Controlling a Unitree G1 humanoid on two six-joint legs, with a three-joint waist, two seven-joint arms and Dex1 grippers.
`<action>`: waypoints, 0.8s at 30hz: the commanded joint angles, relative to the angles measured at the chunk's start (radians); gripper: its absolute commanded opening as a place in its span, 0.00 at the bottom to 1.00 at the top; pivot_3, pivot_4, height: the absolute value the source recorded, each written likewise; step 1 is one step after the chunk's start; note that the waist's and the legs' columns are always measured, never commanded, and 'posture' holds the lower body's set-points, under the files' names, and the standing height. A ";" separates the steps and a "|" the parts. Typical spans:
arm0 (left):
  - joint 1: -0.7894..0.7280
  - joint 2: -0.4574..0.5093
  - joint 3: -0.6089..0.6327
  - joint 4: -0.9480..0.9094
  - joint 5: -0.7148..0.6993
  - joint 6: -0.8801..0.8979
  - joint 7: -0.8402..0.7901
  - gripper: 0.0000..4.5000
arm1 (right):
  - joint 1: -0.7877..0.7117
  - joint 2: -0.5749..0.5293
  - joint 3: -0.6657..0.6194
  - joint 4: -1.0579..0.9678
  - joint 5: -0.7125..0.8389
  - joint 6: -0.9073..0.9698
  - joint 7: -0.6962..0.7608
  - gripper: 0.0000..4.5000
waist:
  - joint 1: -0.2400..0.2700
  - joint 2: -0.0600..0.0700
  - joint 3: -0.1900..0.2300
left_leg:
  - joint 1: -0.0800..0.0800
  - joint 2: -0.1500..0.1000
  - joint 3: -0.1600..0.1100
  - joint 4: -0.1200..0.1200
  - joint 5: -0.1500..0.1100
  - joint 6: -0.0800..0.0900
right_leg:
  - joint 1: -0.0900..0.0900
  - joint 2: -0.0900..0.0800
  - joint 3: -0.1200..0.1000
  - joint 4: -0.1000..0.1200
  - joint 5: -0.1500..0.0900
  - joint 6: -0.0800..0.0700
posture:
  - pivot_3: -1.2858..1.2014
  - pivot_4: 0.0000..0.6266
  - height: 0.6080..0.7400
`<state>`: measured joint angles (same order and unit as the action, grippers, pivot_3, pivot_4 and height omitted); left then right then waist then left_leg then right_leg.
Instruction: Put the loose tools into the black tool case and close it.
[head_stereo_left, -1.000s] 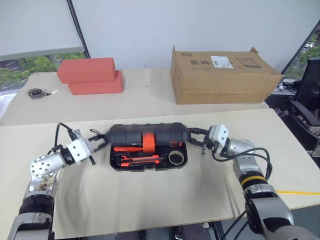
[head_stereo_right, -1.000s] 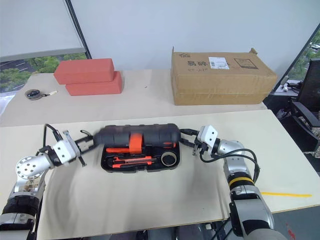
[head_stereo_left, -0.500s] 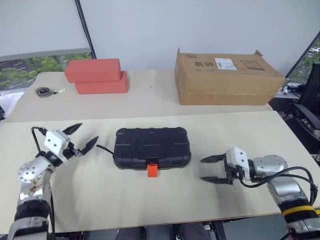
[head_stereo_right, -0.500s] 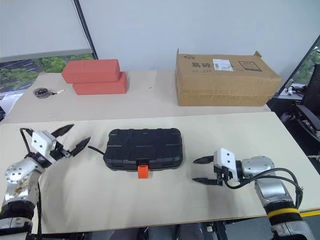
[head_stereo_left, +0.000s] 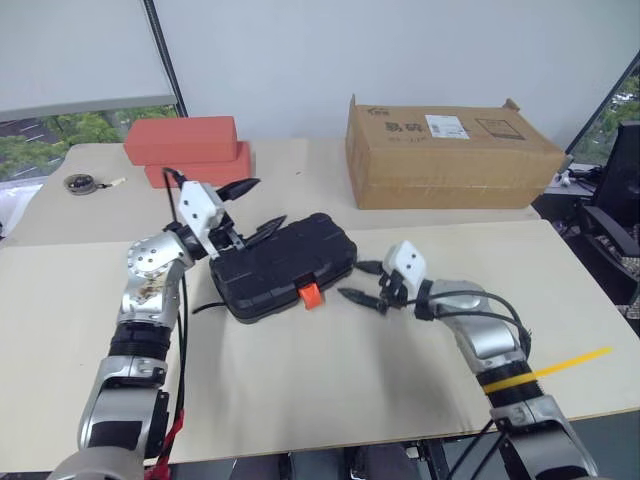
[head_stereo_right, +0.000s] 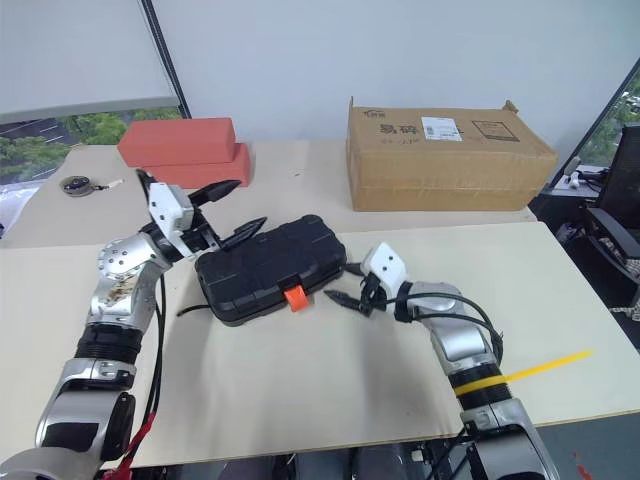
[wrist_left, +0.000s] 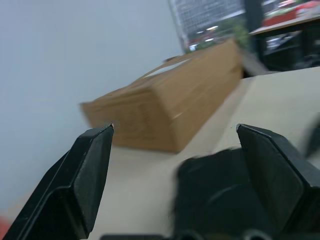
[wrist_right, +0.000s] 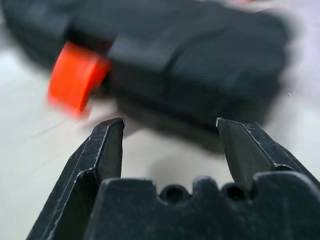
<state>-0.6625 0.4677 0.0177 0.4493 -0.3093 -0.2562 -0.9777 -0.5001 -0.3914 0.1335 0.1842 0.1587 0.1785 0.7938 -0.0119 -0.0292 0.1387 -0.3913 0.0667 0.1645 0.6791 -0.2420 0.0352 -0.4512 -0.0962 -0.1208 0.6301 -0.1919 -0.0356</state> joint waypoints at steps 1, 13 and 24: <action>0.006 -0.009 -0.050 0.015 0.071 -0.002 -0.008 0.93 | 0.019 -0.010 -0.039 -0.069 0.010 0.034 -0.038 0.76 | 0.000 0.000 0.000 | -0.001 0.000 0.000 0.000 0.000 0.000 | 0.000 0.001 0.000 0.000 0.000 0.000 | 0.52 0.24 0.79; 0.118 -0.042 -0.189 0.019 0.267 0.068 0.070 0.93 | 0.200 0.040 0.066 -0.604 0.081 0.621 -0.218 0.76 | 0.001 0.004 -0.003 | -0.002 -0.001 -0.001 0.001 -0.009 0.013 | -0.001 -0.003 0.000 -0.002 -0.001 0.001 | 0.52 0.24 0.79; 0.139 -0.099 -0.166 0.040 0.291 0.179 0.228 0.93 | 0.150 0.168 0.159 -0.602 0.032 0.796 -0.408 0.76 | 0.013 0.010 -0.008 | 0.009 -0.002 -0.005 0.001 -0.013 0.006 | 0.013 -0.009 -0.002 -0.002 -0.001 0.001 | 0.52 0.24 0.79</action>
<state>-0.5668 0.3752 -0.1252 0.4074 -0.0591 -0.1398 -0.7670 -0.3274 -0.2371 0.2907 -0.3993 0.1995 0.9606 0.4097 0.0006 -0.0197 0.1311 -0.3826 0.0643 0.1593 0.6805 -0.2549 0.0413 -0.4387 -0.1053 -0.1230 0.6284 -0.1930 -0.0343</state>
